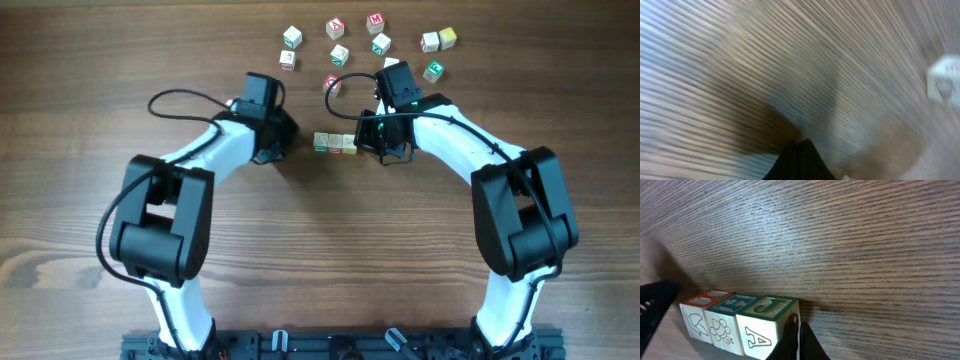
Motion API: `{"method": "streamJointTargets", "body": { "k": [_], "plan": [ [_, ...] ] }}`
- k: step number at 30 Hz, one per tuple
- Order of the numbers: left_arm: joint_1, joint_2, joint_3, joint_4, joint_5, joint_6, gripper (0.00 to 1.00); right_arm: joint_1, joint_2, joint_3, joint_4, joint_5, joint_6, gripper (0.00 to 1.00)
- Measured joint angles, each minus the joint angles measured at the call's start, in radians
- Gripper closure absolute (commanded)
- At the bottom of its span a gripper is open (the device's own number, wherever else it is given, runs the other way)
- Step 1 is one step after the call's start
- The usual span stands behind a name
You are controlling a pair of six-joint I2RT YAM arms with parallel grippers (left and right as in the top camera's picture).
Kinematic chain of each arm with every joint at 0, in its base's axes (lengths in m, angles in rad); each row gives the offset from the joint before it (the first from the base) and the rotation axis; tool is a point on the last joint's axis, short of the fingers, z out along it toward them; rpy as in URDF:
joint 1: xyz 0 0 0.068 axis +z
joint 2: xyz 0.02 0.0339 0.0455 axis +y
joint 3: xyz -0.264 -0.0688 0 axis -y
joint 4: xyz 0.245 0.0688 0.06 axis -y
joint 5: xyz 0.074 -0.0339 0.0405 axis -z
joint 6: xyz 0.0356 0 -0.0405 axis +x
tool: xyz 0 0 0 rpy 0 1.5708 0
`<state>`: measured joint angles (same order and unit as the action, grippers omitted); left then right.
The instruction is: Form a horizontal line
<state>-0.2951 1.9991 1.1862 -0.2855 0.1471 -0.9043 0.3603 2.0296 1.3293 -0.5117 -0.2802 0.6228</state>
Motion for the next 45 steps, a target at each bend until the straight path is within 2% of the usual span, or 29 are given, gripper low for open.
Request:
{"method": "streamJointTargets", "body": {
  "k": [8,45],
  "plan": [
    [-0.038,0.002,-0.002,0.01,0.012,0.04,0.96,0.0,0.0,0.0,0.0,0.0,0.0,0.95],
    [-0.066,0.003,-0.002,0.011,0.019,0.04,0.96,0.0,0.0,0.0,0.0,-0.015,0.002,0.95]
  ]
}}
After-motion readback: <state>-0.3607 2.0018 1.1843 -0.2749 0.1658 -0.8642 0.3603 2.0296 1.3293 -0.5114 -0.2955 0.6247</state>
